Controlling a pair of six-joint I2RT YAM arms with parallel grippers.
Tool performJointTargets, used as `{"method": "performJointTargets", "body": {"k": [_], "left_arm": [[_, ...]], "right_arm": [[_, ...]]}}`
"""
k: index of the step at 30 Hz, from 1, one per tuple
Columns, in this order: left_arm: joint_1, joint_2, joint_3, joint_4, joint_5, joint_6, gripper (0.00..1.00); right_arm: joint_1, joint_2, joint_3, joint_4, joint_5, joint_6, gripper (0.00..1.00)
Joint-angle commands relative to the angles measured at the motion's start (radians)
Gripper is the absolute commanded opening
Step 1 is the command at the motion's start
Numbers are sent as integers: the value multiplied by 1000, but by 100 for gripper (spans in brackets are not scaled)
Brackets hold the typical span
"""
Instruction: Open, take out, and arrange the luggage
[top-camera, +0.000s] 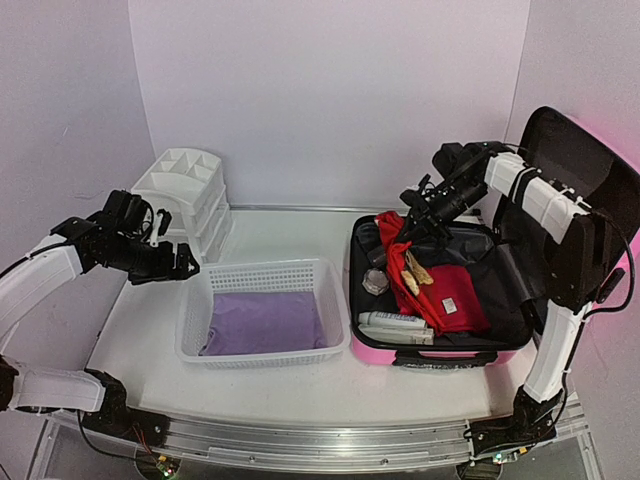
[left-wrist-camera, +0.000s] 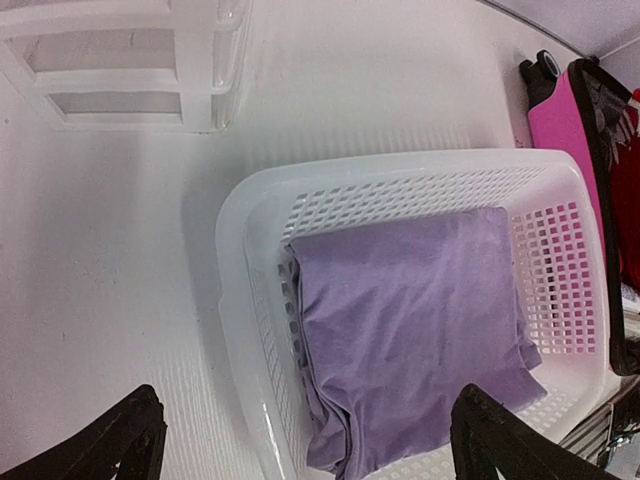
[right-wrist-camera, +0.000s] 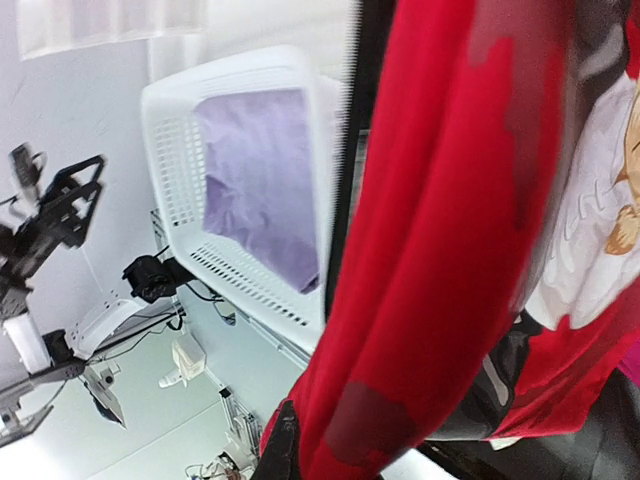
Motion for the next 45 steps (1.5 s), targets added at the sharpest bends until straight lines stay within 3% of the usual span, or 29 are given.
{"method": "performJointTargets", "body": {"k": [1,5,15,31,45], "left_arm": [[3,-31,-56,83,13,-27,99],[3,-26,-88,92,-23,-65,95],[3,12,-161,104,30,-130,71],[2,11,-234,147,86,-108,41],[3,26,-240,168,132,-103,34]], "right_arm": [[62,-72,85,29,-51,11,0],[128,-63,132,51,-33,27,0],[292,17,230,120,24,72,0],[507,295,541,139,91,74,0],[643,507,655,274,146,9,0]]}}
